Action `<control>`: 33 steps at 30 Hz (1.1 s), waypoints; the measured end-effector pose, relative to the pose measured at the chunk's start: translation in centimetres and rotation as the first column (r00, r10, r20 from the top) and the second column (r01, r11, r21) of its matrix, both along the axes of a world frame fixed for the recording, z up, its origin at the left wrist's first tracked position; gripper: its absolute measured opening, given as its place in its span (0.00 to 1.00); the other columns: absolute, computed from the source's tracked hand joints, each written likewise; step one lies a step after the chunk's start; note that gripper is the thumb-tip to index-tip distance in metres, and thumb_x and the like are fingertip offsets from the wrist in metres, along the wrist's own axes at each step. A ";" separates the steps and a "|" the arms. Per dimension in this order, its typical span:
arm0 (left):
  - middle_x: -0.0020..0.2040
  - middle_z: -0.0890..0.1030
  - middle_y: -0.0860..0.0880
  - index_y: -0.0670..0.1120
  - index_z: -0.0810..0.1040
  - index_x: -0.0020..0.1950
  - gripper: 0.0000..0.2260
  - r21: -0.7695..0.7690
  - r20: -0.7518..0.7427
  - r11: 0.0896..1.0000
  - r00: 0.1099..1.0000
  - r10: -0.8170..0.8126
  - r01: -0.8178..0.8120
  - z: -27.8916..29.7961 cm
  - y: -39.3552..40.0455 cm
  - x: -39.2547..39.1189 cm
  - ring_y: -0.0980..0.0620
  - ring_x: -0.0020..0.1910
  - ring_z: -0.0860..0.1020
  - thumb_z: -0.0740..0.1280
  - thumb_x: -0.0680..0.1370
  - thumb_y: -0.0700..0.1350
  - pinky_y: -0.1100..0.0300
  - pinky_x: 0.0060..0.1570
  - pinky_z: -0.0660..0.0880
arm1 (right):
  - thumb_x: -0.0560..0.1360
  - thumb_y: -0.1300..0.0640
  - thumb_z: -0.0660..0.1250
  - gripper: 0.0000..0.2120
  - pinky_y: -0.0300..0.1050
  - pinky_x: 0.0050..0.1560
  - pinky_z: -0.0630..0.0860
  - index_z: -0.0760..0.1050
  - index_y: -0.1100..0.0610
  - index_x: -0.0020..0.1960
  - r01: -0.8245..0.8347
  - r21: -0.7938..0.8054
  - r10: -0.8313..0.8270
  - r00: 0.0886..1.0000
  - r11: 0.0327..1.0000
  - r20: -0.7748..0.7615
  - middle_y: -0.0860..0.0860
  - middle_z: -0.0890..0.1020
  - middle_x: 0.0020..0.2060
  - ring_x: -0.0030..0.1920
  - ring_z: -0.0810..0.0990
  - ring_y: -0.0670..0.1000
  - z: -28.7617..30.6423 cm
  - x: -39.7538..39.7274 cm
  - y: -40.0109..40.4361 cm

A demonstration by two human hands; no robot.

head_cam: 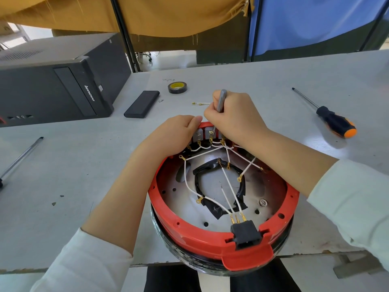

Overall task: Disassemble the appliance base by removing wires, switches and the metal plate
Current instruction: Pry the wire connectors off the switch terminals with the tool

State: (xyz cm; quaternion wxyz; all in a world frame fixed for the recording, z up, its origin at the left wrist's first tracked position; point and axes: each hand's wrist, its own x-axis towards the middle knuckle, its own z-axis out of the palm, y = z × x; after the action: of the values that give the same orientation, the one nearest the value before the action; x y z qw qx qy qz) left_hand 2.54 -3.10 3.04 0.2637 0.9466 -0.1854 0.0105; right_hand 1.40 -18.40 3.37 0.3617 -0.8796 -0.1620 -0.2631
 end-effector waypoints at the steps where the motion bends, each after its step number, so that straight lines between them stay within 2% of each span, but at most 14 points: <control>1: 0.29 0.69 0.50 0.47 0.65 0.34 0.20 -0.001 -0.002 1.000 1.000 -0.001 0.001 0.0 0.0 0.0 0.55 0.29 0.67 0.50 0.83 0.52 0.60 0.31 0.62 | 0.71 0.61 0.62 0.17 0.37 0.27 0.58 0.57 0.53 0.29 -0.004 -0.033 0.004 1.000 0.999 0.020 0.50 0.63 0.24 0.25 0.61 0.46 0.0 -0.1 0.0; 4: 0.30 0.69 0.50 0.47 0.66 0.34 0.20 -0.011 -0.011 1.000 1.000 -0.008 0.008 0.0 0.0 0.0 0.55 0.30 0.67 0.51 0.83 0.52 0.61 0.31 0.63 | 0.71 0.62 0.62 0.17 0.43 0.29 0.59 0.57 0.53 0.30 -0.012 -0.122 0.023 0.996 0.992 0.086 0.56 0.67 0.25 0.27 0.63 0.50 0.0 -0.3 0.1; 6: 0.30 0.70 0.50 0.46 0.67 0.35 0.20 -0.010 -0.021 1.000 1.000 -0.006 0.005 0.0 0.0 0.1 0.55 0.30 0.68 0.50 0.83 0.52 0.61 0.32 0.63 | 0.72 0.62 0.62 0.17 0.42 0.29 0.59 0.57 0.54 0.30 -0.008 -0.125 0.018 0.996 0.992 0.086 0.54 0.65 0.24 0.26 0.62 0.49 0.0 -0.4 0.2; 8: 0.30 0.70 0.50 0.44 0.69 0.36 0.20 -0.008 -0.026 1.000 1.000 0.000 0.000 0.0 0.1 0.1 0.55 0.30 0.68 0.51 0.83 0.53 0.61 0.32 0.63 | 0.72 0.62 0.62 0.18 0.37 0.27 0.57 0.56 0.53 0.29 -0.001 -0.053 0.004 0.999 0.999 0.039 0.49 0.61 0.23 0.25 0.60 0.47 0.0 -0.3 0.1; 10: 0.30 0.69 0.50 0.45 0.66 0.34 0.20 -0.012 -0.024 1.000 1.000 0.004 -0.004 -0.1 0.0 0.1 0.55 0.30 0.68 0.51 0.83 0.53 0.61 0.32 0.63 | 0.72 0.62 0.62 0.19 0.35 0.25 0.59 0.56 0.53 0.28 0.016 0.056 -0.013 0.999 0.998 -0.039 0.47 0.60 0.22 0.24 0.60 0.46 0.1 0.0 0.0; 12: 0.30 0.69 0.50 0.46 0.64 0.33 0.20 -0.016 -0.023 1.000 1.000 0.004 -0.004 0.0 0.0 0.0 0.55 0.30 0.67 0.51 0.83 0.53 0.61 0.32 0.62 | 0.72 0.61 0.62 0.19 0.34 0.24 0.59 0.57 0.54 0.27 0.037 0.094 -0.028 0.995 0.995 -0.099 0.47 0.60 0.22 0.24 0.63 0.47 0.3 0.2 0.0; 16: 0.30 0.69 0.50 0.46 0.64 0.33 0.20 -0.013 -0.029 1.000 1.000 0.006 -0.006 0.1 0.0 0.1 0.55 0.30 0.67 0.51 0.83 0.53 0.61 0.32 0.63 | 0.72 0.61 0.62 0.18 0.43 0.30 0.67 0.58 0.55 0.28 0.033 0.122 -0.005 0.975 0.992 -0.220 0.49 0.63 0.22 0.28 0.74 0.59 0.8 0.6 0.1; 20: 0.31 0.70 0.50 0.46 0.66 0.34 0.20 -0.007 -0.034 1.000 0.999 0.015 -0.015 0.1 -0.1 0.0 0.55 0.32 0.69 0.50 0.83 0.53 0.62 0.33 0.64 | 0.74 0.59 0.61 0.17 0.45 0.35 0.72 0.61 0.55 0.28 0.043 0.091 -0.015 0.957 0.995 -0.289 0.52 0.68 0.22 0.26 0.72 0.53 1.2 1.0 0.1; 23: 0.31 0.70 0.50 0.46 0.67 0.35 0.20 -0.014 -0.039 1.000 0.999 0.020 -0.021 0.1 -0.1 0.0 0.55 0.32 0.69 0.51 0.83 0.53 0.62 0.34 0.64 | 0.73 0.59 0.62 0.17 0.46 0.35 0.71 0.61 0.56 0.28 0.044 0.075 -0.020 0.958 0.996 -0.287 0.52 0.67 0.23 0.27 0.71 0.54 1.2 1.0 0.2; 27: 0.31 0.70 0.49 0.44 0.69 0.37 0.20 -0.015 -0.041 1.000 0.999 0.023 -0.024 0.2 -0.1 -0.1 0.54 0.32 0.69 0.51 0.83 0.53 0.61 0.33 0.64 | 0.72 0.59 0.62 0.18 0.44 0.31 0.68 0.60 0.55 0.27 0.017 0.076 0.004 0.964 0.997 -0.266 0.50 0.66 0.21 0.25 0.70 0.52 1.1 0.7 -0.1; 29: 0.32 0.71 0.49 0.41 0.72 0.41 0.21 -0.014 -0.044 1.000 0.999 0.020 -0.020 0.2 -0.1 -0.2 0.54 0.33 0.70 0.51 0.83 0.53 0.62 0.35 0.65 | 0.72 0.60 0.62 0.18 0.43 0.28 0.68 0.61 0.55 0.27 -0.014 0.103 0.043 0.958 0.995 -0.284 0.51 0.68 0.21 0.21 0.68 0.47 1.2 0.5 -0.3; 31: 0.33 0.72 0.50 0.40 0.73 0.43 0.21 -0.012 -0.051 1.000 0.999 0.012 -0.012 0.3 -0.1 -0.3 0.53 0.34 0.70 0.51 0.83 0.53 0.57 0.37 0.66 | 0.73 0.60 0.62 0.16 0.38 0.22 0.67 0.63 0.56 0.28 -0.023 0.168 0.075 0.947 0.986 -0.313 0.52 0.71 0.19 0.17 0.68 0.45 1.7 0.3 -0.7; 33: 0.33 0.72 0.50 0.42 0.73 0.42 0.21 -0.006 -0.059 1.000 0.998 0.006 -0.006 0.3 0.0 -0.3 0.53 0.36 0.71 0.50 0.83 0.53 0.57 0.41 0.64 | 0.75 0.57 0.62 0.17 0.35 0.22 0.67 0.65 0.57 0.29 -0.018 0.171 0.066 0.957 0.985 -0.282 0.50 0.73 0.18 0.17 0.69 0.44 2.3 0.0 -1.3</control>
State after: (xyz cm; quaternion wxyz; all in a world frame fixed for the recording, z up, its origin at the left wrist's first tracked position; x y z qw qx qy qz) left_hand 2.26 -3.15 3.32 0.2720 0.9462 -0.1747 -0.0159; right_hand 1.42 -19.69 5.70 0.4591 -0.8715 -0.1041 -0.1375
